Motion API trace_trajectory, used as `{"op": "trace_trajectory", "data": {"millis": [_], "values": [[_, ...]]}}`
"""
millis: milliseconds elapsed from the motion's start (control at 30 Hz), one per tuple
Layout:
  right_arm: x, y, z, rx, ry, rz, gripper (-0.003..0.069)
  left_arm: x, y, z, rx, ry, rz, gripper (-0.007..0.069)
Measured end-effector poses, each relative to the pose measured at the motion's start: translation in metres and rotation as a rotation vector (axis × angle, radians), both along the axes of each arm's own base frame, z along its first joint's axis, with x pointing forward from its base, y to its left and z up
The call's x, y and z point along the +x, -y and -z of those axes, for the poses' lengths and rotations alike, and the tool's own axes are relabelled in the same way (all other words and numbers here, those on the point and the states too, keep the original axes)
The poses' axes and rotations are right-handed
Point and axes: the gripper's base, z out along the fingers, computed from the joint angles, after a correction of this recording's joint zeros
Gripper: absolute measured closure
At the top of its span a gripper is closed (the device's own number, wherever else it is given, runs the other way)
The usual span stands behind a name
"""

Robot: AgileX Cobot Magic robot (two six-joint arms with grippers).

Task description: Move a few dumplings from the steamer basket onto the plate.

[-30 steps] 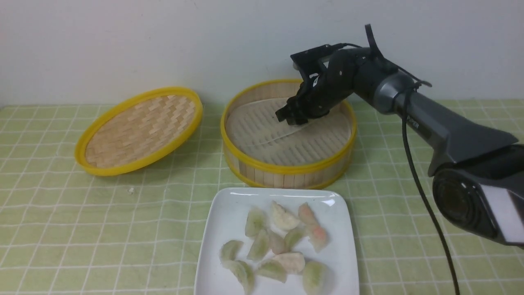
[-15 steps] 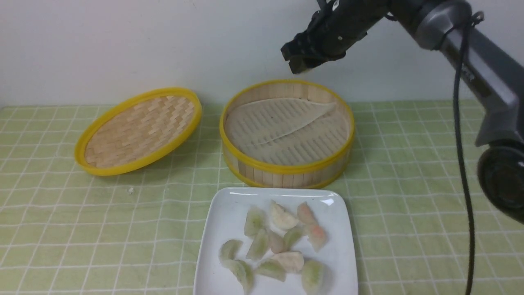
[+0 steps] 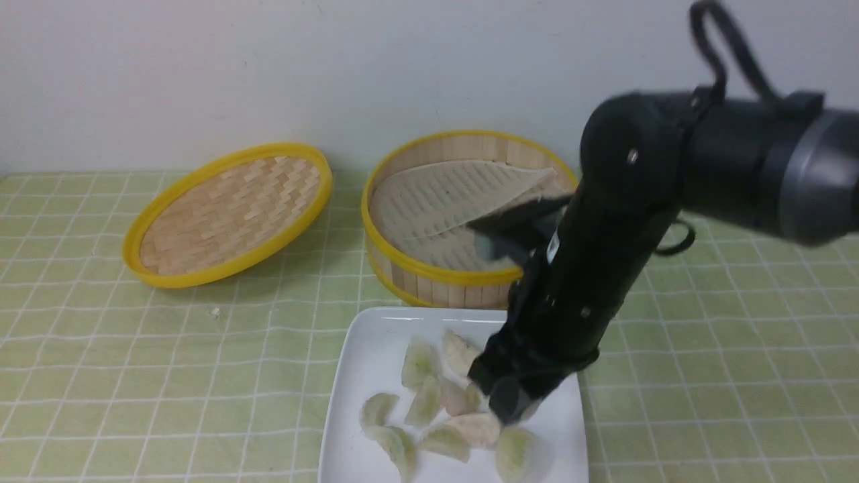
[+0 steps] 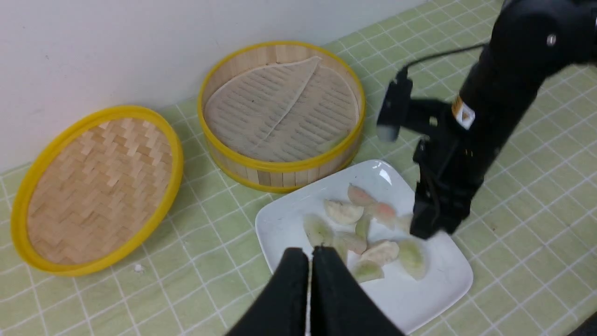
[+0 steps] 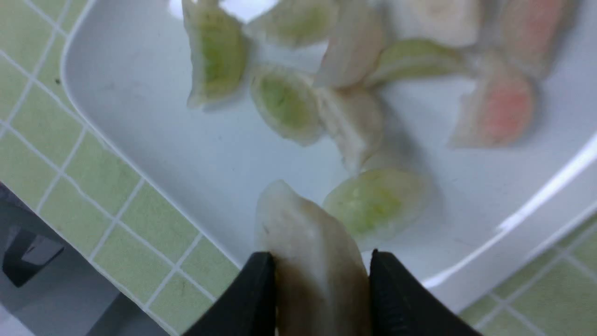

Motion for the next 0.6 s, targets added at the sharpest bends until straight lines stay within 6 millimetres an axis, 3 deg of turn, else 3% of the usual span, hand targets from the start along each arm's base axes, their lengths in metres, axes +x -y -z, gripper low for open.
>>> {"op": "trace_trajectory", "data": {"millis": [100, 300, 500, 600], "values": [[-0.017, -0.018, 0.020, -0.016, -0.014, -0.022, 0.0422, 0.000, 0.000, 0.000, 0.003, 0.002, -0.003, 0.0631], [-0.022, -0.037, 0.041, -0.021, 0.004, -0.025, 0.0384, 0.000, 0.000, 0.000, 0.002, 0.001, -0.001, 0.0631], [-0.016, -0.035, 0.044, -0.076, 0.040, 0.002, 0.0168, 0.000, 0.000, 0.000, 0.001, 0.000, 0.000, 0.0631], [-0.012, -0.033, 0.034, -0.132, 0.049, -0.015, 0.0141, 0.000, 0.000, 0.000, 0.001, 0.000, 0.000, 0.0631]]}}
